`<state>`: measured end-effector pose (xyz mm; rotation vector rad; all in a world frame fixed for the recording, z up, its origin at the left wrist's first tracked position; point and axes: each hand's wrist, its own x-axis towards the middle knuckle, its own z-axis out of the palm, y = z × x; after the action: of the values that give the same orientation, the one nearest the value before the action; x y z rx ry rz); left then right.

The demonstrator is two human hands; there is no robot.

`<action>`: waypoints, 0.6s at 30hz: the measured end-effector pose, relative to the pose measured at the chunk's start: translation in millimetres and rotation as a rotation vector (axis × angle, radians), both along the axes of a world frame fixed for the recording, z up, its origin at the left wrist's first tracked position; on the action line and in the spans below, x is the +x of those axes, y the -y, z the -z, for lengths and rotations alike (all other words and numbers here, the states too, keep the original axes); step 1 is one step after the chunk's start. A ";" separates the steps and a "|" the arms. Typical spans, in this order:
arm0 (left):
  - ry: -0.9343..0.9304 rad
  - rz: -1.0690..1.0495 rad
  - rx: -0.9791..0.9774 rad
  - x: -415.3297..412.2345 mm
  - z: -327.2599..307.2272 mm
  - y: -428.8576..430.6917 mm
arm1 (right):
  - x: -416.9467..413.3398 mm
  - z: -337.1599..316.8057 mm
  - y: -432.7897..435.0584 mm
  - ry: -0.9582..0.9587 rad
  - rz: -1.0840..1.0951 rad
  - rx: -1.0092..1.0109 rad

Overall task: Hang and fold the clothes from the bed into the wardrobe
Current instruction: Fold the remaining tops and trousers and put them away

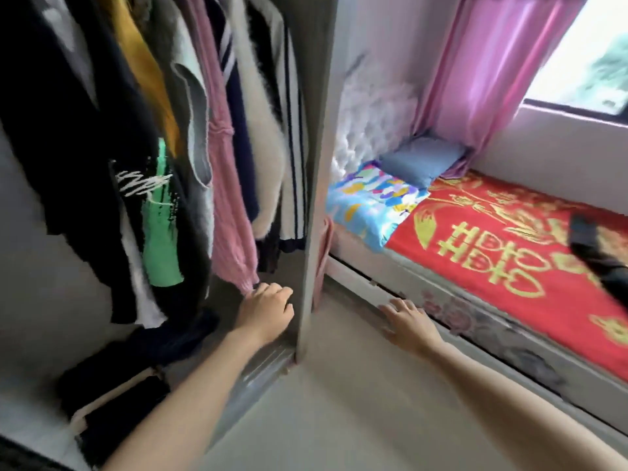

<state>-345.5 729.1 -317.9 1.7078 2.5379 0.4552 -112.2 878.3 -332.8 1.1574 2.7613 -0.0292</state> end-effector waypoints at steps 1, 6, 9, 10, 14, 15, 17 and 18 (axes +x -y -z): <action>-0.012 0.030 0.008 27.7 -7.9 -16.9 | 37.1 -10.0 -4.5 -0.026 0.059 0.018; -0.033 0.233 0.035 163.5 -38.6 -78.7 | 207.1 -55.0 -8.6 -0.154 0.297 0.087; 0.049 0.338 0.094 240.0 -53.8 -109.0 | 294.8 -74.3 -4.6 -0.185 0.443 0.131; 0.115 0.361 0.112 259.9 -56.8 -117.0 | 316.5 -78.7 -3.6 -0.202 0.479 0.142; 0.316 0.456 0.116 320.9 -59.7 -149.6 | 374.4 -87.8 -1.0 -0.247 0.620 0.172; 0.319 0.486 0.099 331.2 -59.1 -158.4 | 384.5 -88.3 -1.9 -0.250 0.646 0.178; 0.324 0.558 0.090 346.8 -58.1 -181.3 | 403.0 -89.2 -6.9 -0.232 0.692 0.200; 0.329 0.585 0.093 351.4 -59.5 -194.6 | 410.8 -90.5 -11.4 -0.211 0.713 0.215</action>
<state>5.9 923.6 -258.4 2.0814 1.7153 0.7335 298.6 889.7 -242.3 2.2491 2.3896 0.0732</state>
